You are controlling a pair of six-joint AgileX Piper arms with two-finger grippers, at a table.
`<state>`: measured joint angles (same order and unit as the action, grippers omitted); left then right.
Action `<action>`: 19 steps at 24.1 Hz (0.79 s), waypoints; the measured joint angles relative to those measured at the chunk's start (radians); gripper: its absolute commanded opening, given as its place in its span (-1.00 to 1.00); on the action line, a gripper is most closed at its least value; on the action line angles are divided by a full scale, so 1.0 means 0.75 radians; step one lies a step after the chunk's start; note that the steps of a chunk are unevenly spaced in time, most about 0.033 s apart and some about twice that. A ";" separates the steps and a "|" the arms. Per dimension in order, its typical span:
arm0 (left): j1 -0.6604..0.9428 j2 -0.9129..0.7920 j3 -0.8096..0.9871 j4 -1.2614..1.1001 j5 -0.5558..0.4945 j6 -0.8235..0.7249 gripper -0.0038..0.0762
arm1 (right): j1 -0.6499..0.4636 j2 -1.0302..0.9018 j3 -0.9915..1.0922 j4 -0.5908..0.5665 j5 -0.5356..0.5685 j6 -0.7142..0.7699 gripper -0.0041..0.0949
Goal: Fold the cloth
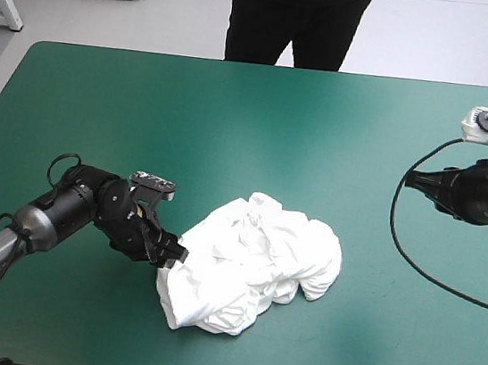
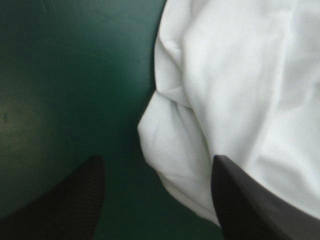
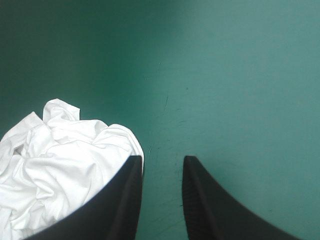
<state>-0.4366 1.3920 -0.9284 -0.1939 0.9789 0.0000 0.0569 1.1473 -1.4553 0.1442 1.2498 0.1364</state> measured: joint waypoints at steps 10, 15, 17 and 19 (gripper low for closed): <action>-0.002 0.197 -0.004 0.031 -0.054 0.000 -0.10 | 0.000 0.000 0.000 0.004 0.000 0.000 -0.38; -0.072 0.217 -0.015 0.065 -0.060 0.061 -0.93 | 0.000 0.001 0.000 0.004 0.000 0.000 -0.37; -0.112 0.217 -0.015 0.061 -0.077 0.074 -0.93 | 0.000 0.002 0.000 0.035 -0.001 -0.013 -0.24; -0.125 0.218 -0.017 0.049 -0.088 0.078 -0.93 | 0.013 0.017 0.000 0.157 -0.001 -0.091 -0.18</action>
<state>-0.5302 1.5558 -0.9410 -0.1571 0.9132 0.0587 0.0668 1.1599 -1.4553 0.2616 1.2489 0.0679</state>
